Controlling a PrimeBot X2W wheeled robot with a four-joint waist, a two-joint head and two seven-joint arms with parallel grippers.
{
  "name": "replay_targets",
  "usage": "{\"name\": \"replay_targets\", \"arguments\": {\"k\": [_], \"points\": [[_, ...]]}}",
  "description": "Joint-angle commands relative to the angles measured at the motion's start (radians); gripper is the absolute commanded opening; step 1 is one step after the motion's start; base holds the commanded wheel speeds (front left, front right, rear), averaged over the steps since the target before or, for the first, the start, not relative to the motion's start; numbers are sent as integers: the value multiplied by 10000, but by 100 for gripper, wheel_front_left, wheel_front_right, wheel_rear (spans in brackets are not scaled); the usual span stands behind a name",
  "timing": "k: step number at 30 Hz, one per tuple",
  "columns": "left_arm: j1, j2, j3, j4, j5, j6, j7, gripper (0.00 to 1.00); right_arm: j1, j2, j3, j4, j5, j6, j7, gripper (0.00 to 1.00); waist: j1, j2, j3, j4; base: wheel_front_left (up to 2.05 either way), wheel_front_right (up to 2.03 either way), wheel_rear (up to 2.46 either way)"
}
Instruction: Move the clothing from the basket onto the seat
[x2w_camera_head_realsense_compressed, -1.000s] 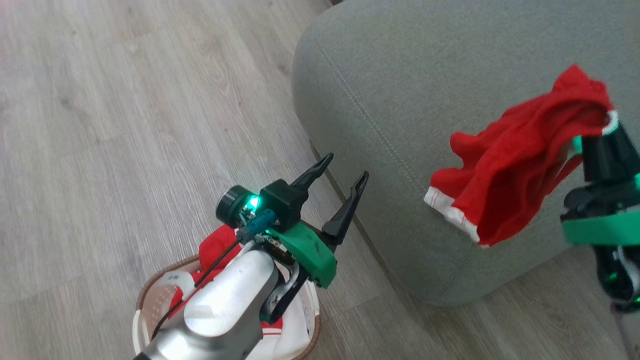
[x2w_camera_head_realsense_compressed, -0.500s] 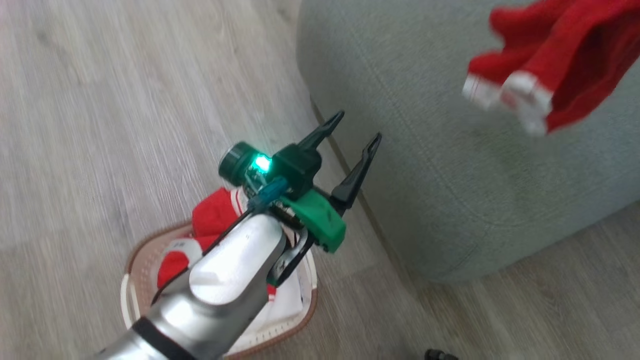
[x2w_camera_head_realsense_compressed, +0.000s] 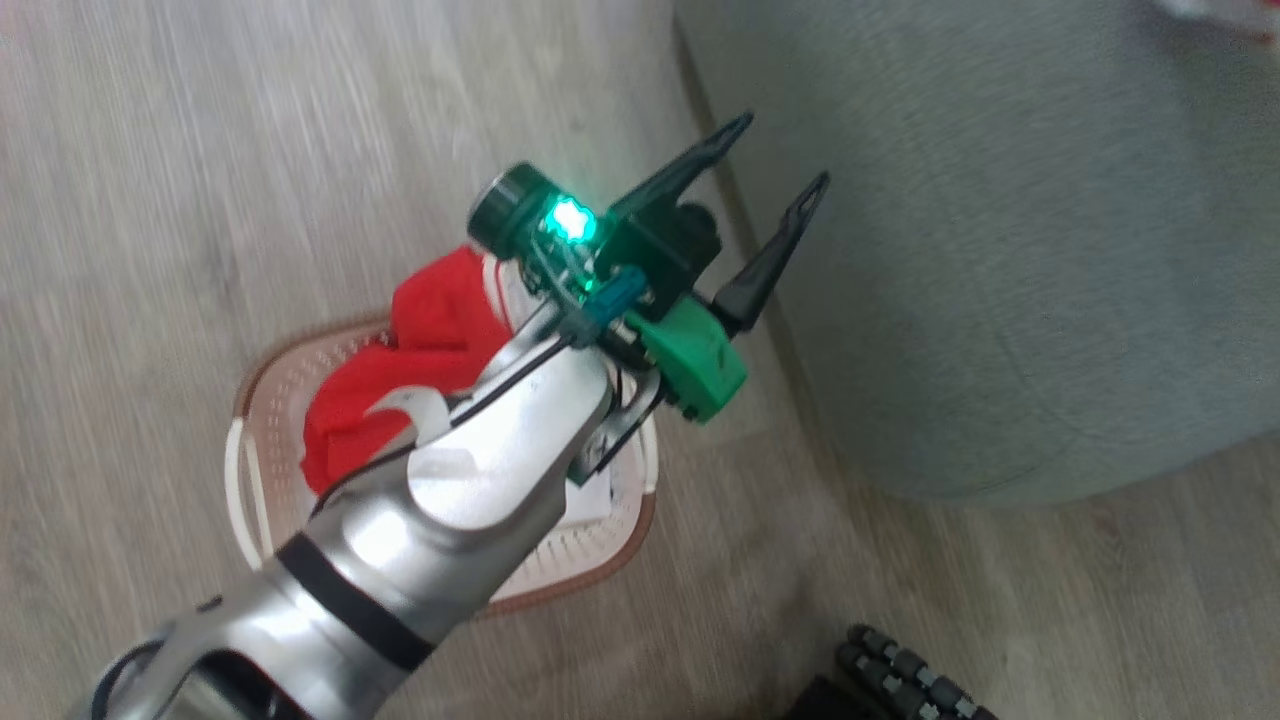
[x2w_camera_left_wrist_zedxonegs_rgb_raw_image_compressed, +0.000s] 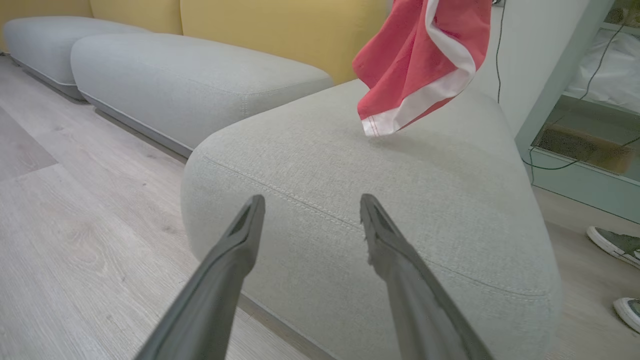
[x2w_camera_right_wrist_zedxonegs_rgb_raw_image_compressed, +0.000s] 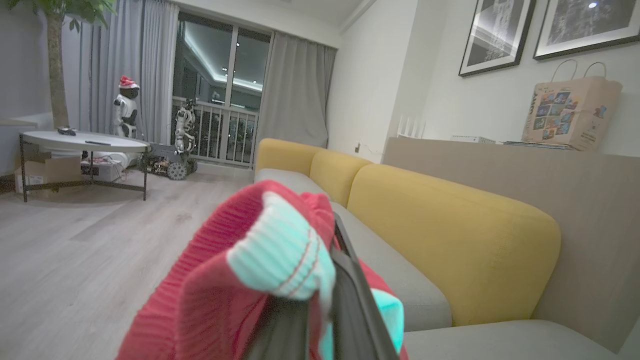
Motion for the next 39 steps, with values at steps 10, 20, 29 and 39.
{"name": "replay_targets", "arguments": {"k": [10, 20, 29, 39], "points": [[-1152, -107, -379, -348, -144, 533, -60, 100, -874, -766, 724, 1871, -36, -2, -59, 0, -2, 0, 1789, 848, 0, 0, 0], [-1140, -109, -934, -318, -903, 947, -359, 100, -1183, -1225, 3866, 4328, 1329, -2, 389, 0, -2, 0, 1792, 1255, 0, 0, 0], [-1273, -109, -1168, -241, -1309, 1198, -476, 100, -1545, -1830, 6333, 4969, 3257, -2, 2385, 0, -2, 0, 1655, 1520, 0, 0, 0], [-1006, -110, -1090, -204, -1496, 1226, -502, 100, -2237, -2075, 8083, 5248, 3808, -2, 2692, 100, -2, 0, 817, 1463, 0, 0, 0]]}}
